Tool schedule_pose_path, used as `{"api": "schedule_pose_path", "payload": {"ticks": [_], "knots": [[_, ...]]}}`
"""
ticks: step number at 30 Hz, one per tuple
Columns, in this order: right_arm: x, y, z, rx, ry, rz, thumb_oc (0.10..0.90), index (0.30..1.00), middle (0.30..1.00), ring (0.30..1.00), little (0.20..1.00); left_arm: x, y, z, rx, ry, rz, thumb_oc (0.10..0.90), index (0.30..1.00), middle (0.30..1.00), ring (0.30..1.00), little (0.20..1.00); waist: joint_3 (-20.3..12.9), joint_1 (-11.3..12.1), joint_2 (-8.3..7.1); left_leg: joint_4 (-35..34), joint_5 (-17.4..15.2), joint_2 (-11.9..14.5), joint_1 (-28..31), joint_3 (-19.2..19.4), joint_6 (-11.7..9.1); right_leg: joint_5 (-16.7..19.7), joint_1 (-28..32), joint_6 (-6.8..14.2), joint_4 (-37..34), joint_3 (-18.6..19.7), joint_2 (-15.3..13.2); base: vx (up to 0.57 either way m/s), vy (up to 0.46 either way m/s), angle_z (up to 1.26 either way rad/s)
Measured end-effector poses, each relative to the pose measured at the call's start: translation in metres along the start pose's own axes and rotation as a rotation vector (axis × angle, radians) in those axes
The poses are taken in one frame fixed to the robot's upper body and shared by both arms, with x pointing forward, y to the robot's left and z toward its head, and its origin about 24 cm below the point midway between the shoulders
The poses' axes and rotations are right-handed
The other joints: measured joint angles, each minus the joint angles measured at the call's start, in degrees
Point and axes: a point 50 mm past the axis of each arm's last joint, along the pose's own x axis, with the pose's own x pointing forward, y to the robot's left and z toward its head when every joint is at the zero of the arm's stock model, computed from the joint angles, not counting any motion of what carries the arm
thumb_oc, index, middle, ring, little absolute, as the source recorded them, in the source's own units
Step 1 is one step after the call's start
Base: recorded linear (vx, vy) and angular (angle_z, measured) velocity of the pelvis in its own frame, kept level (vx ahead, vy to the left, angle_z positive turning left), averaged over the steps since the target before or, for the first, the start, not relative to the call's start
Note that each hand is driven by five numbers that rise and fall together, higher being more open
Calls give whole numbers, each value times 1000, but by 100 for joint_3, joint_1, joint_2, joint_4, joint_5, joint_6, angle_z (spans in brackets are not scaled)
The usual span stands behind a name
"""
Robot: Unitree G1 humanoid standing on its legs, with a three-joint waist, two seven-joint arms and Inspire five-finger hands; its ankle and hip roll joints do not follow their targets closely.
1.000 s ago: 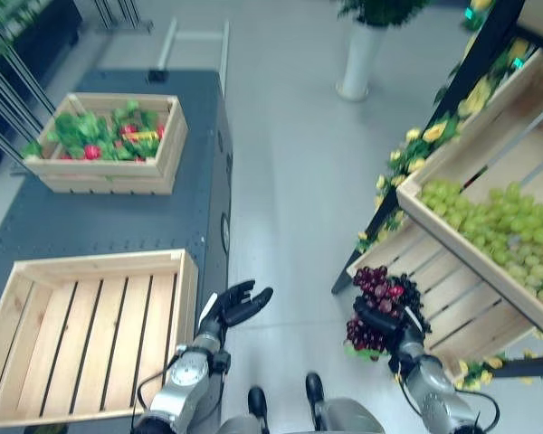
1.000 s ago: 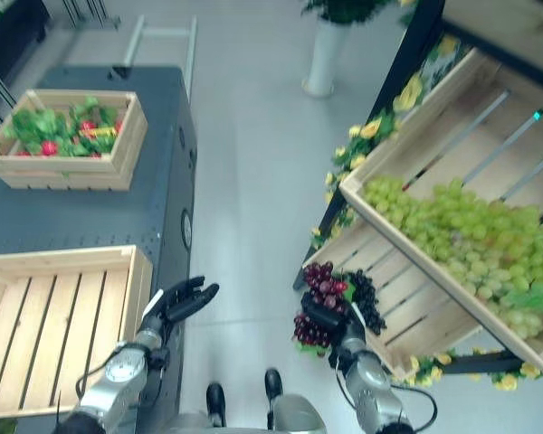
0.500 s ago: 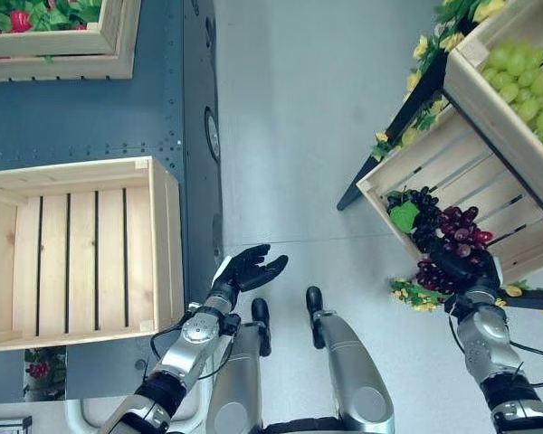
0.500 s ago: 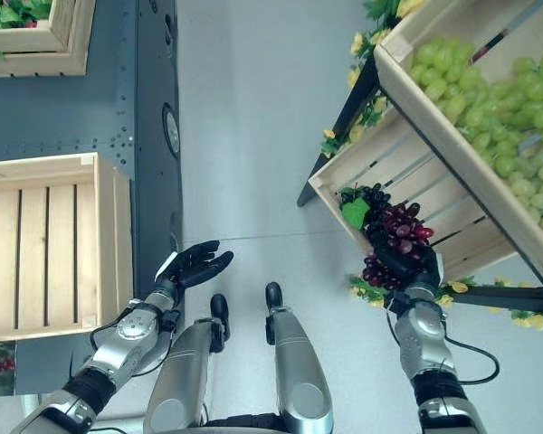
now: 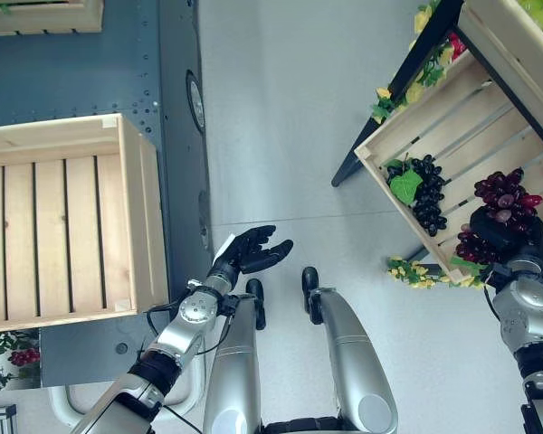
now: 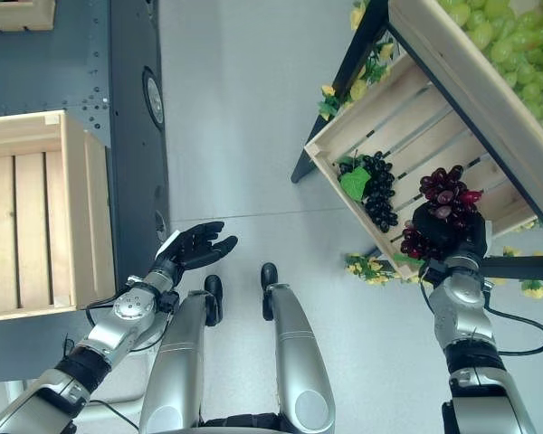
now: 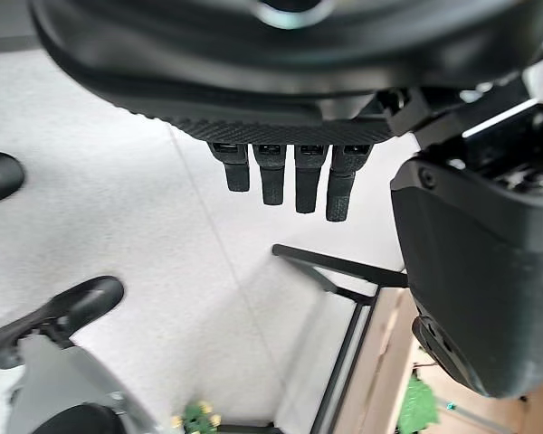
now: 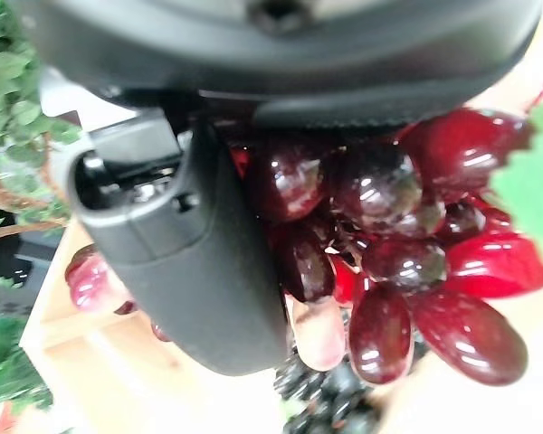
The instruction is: Pick up the fruits from the basket on one side to the basket on the other side
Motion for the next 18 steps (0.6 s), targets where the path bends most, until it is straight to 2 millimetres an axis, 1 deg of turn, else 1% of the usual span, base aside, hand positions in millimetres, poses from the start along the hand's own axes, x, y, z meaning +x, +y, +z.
{"api": "schedule_pose_path", "payload": {"ticks": [2,4,5,6,7,8,9,10,18], "knots": [[6,1,3,34,23,-18,400,300,300,300,300,1,3,4,15,-13,1,800,900,900,900,900,0,45,5,53,-14,-72,-112,-33,-17,-24,-128,-2,13,-27,-10,-17,-8,-8],[11,7,11,45,23,-16,400,300,300,300,300,1,3,5,14,-14,0,800,900,900,900,900,1,83,16,45,-15,-76,-156,-136,-15,-16,-177,11,33,-76,-4,-28,4,-11],[13,7,14,45,17,-15,400,300,300,300,300,2,2,6,13,-19,-4,800,900,900,900,900,1,90,23,100,-16,-71,-194,-127,-15,-64,-209,-51,256,-72,-11,-20,12,10],[14,7,17,43,12,-16,400,300,300,300,300,2,1,8,13,-25,-7,800,900,900,900,900,3,93,30,154,-17,-80,-229,-117,-17,-123,-257,-66,314,-65,-33,-21,15,20],[17,7,26,45,-11,-16,400,300,300,300,300,3,1,12,9,-40,-7,800,900,900,900,900,6,102,62,211,-18,-115,-346,-84,-26,-162,-373,-72,337,-85,-71,-8,11,13],[19,9,31,49,-23,-12,400,300,300,300,300,4,1,13,7,-42,-5,800,900,900,900,900,5,124,69,322,-57,-129,-372,-66,40,-160,-419,-73,343,-84,-77,0,8,5],[21,13,39,61,-40,-4,400,300,300,300,300,3,1,12,9,-39,-6,800,900,900,900,900,7,109,102,475,-245,-148,-346,26,11,-160,-452,-73,396,-98,-81,0,0,0],[22,15,43,66,-51,0,400,300,300,300,300,4,-1,13,7,-42,-10,800,900,900,900,900,7,125,102,425,-278,-163,-336,-17,20,-160,-462,-70,416,-79,-101,0,0,0],[22,14,42,61,-49,3,400,300,300,300,300,4,-1,13,12,-43,-23,800,900,900,900,900,7,272,100,448,-300,-168,-296,-4,19,-194,-408,-115,429,-134,-80,6,-12,1]]}}
